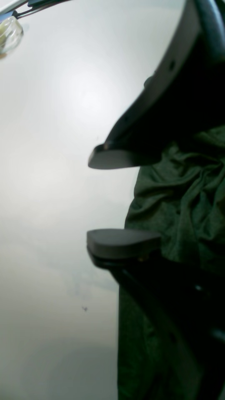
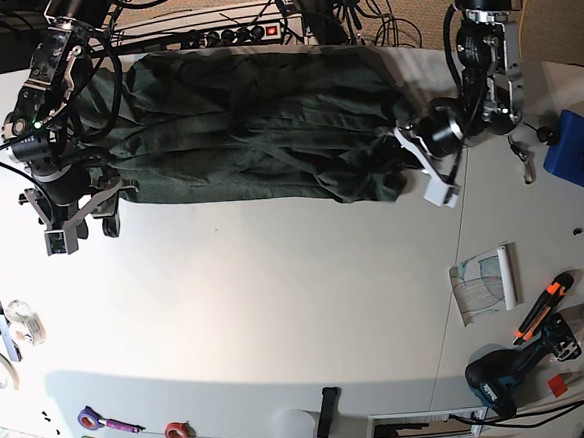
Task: Layout the t-shirt on the table in an organized manner, then fold the t-shirt properly
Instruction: 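Regrasp the folded end with the left gripper and push it further inward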
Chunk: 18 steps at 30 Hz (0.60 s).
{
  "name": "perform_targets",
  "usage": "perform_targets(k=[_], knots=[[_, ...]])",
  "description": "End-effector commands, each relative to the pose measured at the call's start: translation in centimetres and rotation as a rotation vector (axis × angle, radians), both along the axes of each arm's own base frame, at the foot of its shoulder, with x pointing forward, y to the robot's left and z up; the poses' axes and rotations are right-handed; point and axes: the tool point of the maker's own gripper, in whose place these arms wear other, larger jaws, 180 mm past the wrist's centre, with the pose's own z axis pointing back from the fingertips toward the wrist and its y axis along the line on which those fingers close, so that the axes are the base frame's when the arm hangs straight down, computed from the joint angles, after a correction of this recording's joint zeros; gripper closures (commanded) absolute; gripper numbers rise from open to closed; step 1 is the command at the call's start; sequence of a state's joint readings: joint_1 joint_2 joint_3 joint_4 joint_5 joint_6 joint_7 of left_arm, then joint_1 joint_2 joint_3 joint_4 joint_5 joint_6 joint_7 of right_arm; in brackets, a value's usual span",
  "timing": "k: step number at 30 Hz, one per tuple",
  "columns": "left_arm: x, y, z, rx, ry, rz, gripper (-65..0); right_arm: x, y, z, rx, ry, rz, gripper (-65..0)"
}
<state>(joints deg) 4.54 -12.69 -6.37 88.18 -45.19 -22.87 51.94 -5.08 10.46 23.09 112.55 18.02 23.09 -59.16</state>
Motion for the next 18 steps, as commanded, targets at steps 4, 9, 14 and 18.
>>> perform_targets(k=[4, 9, 14, 18], knots=[[1.7, -0.4, 2.6, -0.016, -0.087, -0.049, 0.0, 0.6, -0.2, 1.5, -0.012, -0.052, 0.003, -30.1], [2.0, -2.7, 8.0, -0.106, -0.253, -0.17, 0.0, 0.6, -0.2, 1.5, -0.013, -0.051, 0.002, -30.1], [1.3, -5.2, 11.7, -0.215, -0.339, -0.231, 0.0, 0.4, -1.0, 1.3, -0.053, -0.037, -0.021, -30.1], [1.2, -7.0, 12.7, -0.293, -0.345, -0.224, 0.0, 0.4, -1.6, 1.4, -0.059, -0.039, -0.058, -30.1]])
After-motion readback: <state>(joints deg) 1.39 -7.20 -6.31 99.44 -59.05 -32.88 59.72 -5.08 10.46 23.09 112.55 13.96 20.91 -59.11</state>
